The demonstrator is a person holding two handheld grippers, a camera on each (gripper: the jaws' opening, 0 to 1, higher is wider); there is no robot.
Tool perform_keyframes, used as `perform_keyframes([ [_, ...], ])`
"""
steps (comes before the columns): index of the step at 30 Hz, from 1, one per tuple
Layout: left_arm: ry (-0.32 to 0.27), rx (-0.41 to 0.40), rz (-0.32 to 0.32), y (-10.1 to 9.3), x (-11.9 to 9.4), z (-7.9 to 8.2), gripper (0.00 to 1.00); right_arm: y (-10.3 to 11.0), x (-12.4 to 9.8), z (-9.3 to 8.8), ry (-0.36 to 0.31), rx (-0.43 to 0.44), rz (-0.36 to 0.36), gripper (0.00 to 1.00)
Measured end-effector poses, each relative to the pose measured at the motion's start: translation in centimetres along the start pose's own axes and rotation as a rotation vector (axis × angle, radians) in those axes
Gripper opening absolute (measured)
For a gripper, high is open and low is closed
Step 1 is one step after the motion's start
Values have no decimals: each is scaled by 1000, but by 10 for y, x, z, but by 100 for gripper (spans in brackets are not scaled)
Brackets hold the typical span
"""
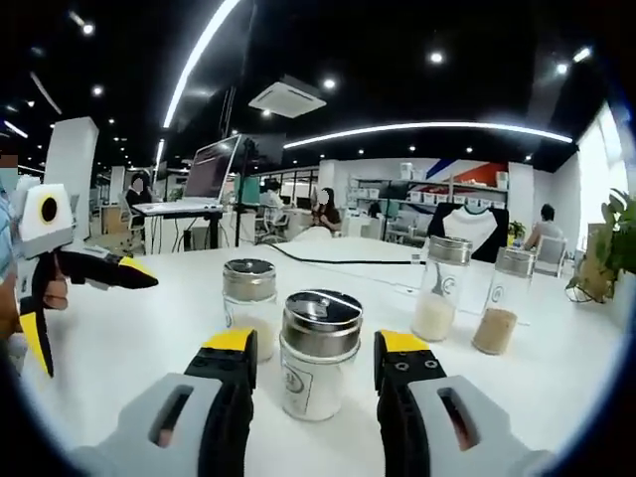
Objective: Rotate the seasoning bottle until the label or dispensing opening points toward the visible target arrow and the bottle remains upright within the marked orientation range
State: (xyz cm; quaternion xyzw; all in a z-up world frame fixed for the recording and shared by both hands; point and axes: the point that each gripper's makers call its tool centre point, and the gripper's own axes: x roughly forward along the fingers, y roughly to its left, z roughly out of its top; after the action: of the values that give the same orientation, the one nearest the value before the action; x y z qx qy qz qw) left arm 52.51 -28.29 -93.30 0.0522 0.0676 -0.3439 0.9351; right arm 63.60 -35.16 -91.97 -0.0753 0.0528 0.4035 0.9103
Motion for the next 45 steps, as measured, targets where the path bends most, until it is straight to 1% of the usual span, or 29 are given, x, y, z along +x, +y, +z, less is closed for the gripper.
perform_keyframes([
  [1, -2, -5, -2, -1, 0, 0, 100, -1, -2, 7, -21, 31, 4, 48],
  [2, -4, -7, -5, -1, 1, 1, 100, 0, -3, 14, -50, 84, 22, 49],
  [3, -6, -10, -7, -2, 1, 1, 100, -1, -4, 19, -64, 118, 27, 49],
  [4, -12, -14, -6, -2, 1, 1, 100, -6, -5, 25, -77, 129, 12, 50],
  [8, -8, -20, -10, -3, 2, -1, 100, -11, -8, 46, -132, 102, -3, 57],
  [9, -6, -19, -11, -4, 3, -1, 100, -13, -7, 50, -133, 89, -12, 57],
  [12, -7, -18, -14, -6, 3, 0, 100, -24, -2, 53, -127, 75, -48, 57],
  [15, -12, -14, -13, -6, 2, 2, 100, -34, 0, 53, -113, 68, -76, 57],
  [16, -12, -14, -13, -5, 3, 2, 100, -42, 2, 54, -113, 60, -98, 56],
  [18, -16, -13, -13, -4, 3, 3, 100, -51, 6, 53, -105, 40, -124, 53],
  [19, -15, -16, -9, -2, 3, 2, 100, -54, 8, 51, -85, 25, -127, 51],
  [21, -14, -18, -5, -1, 3, 2, 100, -62, 12, 49, -68, -1, -150, 49],
  [23, -12, -17, -6, -2, 2, 2, 100, -72, 15, 46, -52, 18, -177, 47],
  [25, -15, -13, -6, -2, 1, 3, 100, -78, 19, 45, -55, 39, -181, 45],
  [29, -26, -14, -3, -1, 0, 6, 100, -92, 24, 44, -57, 16, -223, 43],
  [34, -25, -16, -8, -2, 1, 5, 100, -105, 34, 43, -66, 28, -249, 41],
  [37, -22, -16, -10, -3, 2, 4, 100, -111, 41, 40, -62, 18, -260, 40],
  [41, -24, -18, -6, -1, 1, 5, 100, -119, 51, 43, -77, -4, -268, 40],
  [45, -30, -21, 10, 4, -1, 6, 100, -129, 61, 40, -47, -35, -266, 40],
])
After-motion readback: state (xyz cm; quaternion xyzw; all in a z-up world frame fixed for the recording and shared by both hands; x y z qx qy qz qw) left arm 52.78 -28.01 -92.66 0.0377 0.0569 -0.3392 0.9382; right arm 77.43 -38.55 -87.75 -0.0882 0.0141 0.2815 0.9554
